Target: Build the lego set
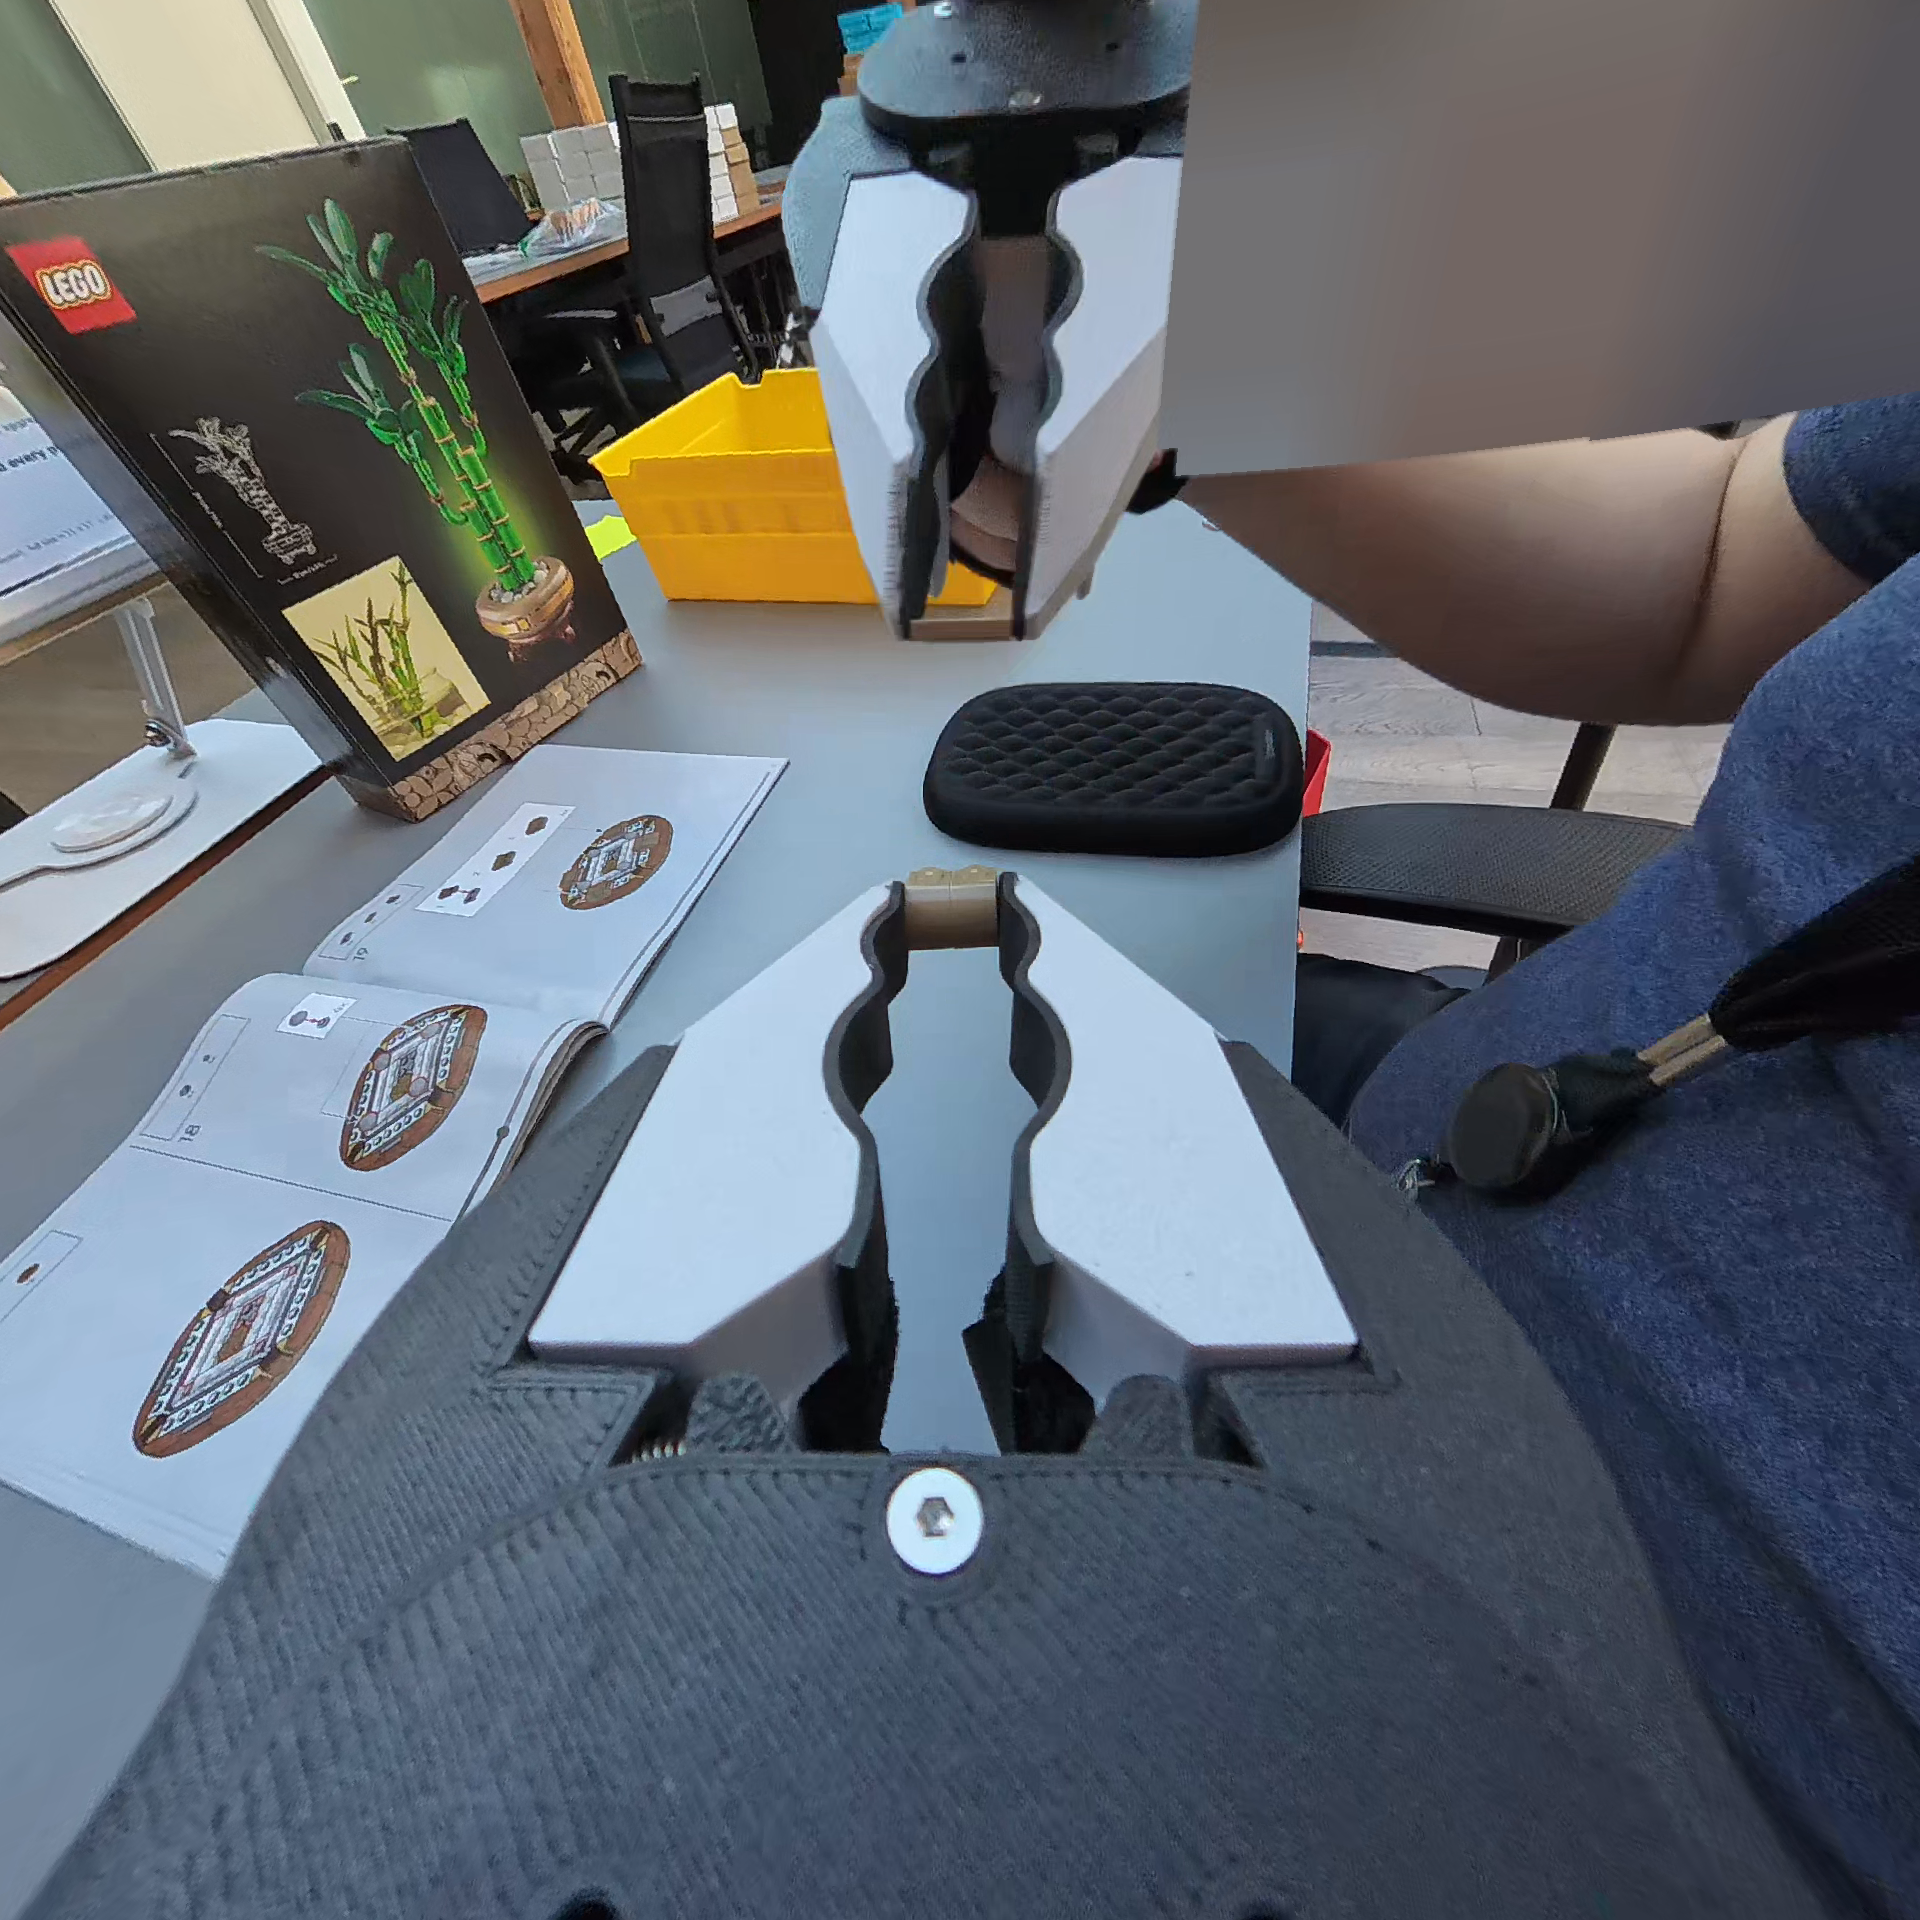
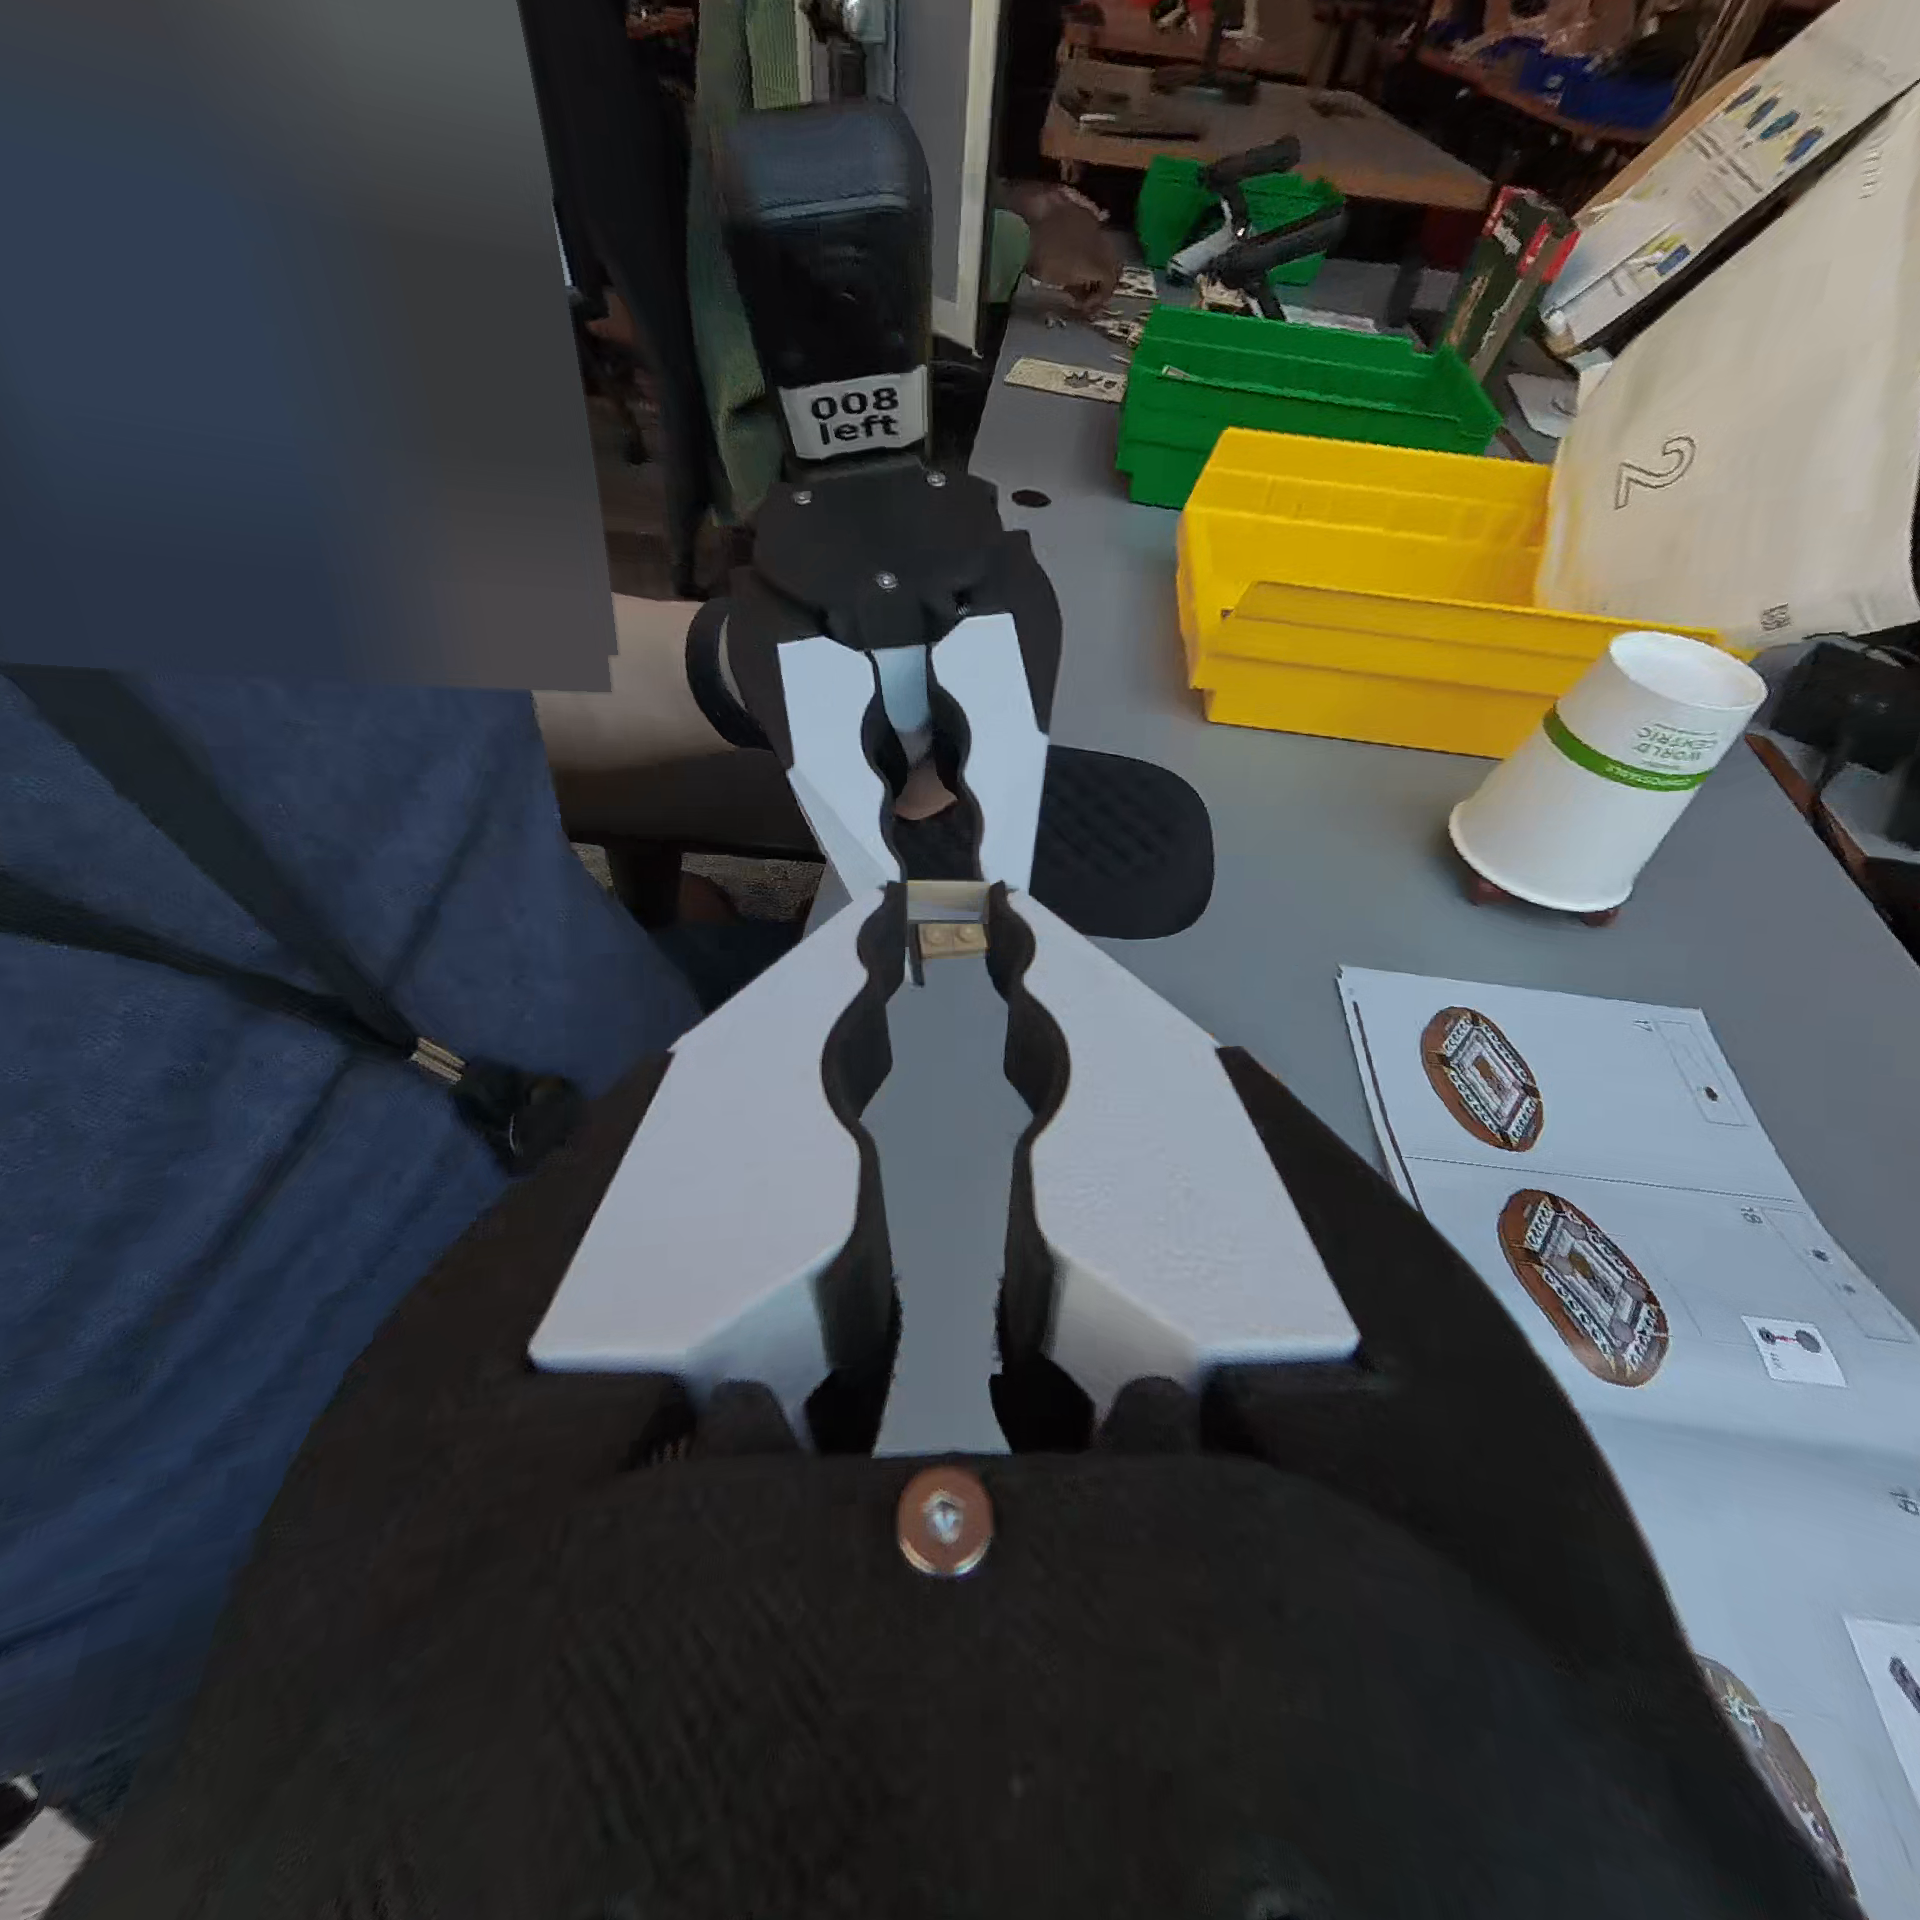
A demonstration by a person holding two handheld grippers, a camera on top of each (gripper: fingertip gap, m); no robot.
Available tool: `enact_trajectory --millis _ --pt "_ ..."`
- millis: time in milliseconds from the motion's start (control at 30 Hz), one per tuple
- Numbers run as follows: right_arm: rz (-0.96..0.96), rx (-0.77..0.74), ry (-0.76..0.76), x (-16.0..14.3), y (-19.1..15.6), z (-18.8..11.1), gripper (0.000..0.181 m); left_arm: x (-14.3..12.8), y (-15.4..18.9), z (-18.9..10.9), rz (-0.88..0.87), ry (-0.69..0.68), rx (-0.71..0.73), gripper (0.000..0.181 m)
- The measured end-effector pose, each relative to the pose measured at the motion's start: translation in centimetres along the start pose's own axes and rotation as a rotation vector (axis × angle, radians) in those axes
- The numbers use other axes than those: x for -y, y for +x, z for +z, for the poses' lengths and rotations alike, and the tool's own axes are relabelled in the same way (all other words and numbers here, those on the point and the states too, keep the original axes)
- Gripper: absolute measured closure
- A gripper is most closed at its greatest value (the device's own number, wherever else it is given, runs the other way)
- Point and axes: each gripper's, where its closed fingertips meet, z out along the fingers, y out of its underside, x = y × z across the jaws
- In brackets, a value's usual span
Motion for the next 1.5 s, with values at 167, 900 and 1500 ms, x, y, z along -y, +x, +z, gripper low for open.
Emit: enact_trajectory --millis 167,900,1500 --pt "-0.015 0.010 -0.154 0.1 -0.2 1.4 0.166 2.1 0.2 -0.3 -0.027 0.117 -0.011 0.166" --pt "-0.098 0.119 -0.341 3.4 -0.9 2.7 0.165 6.0 0.4 -3.2 -0.034 0.325 -0.022 0.166" --pt "-0.060 0.172 -0.201 7.1 -1.7 3.0 0.144 8.6 0.8 -6.3 -0.065 0.556 -0.037 0.166"
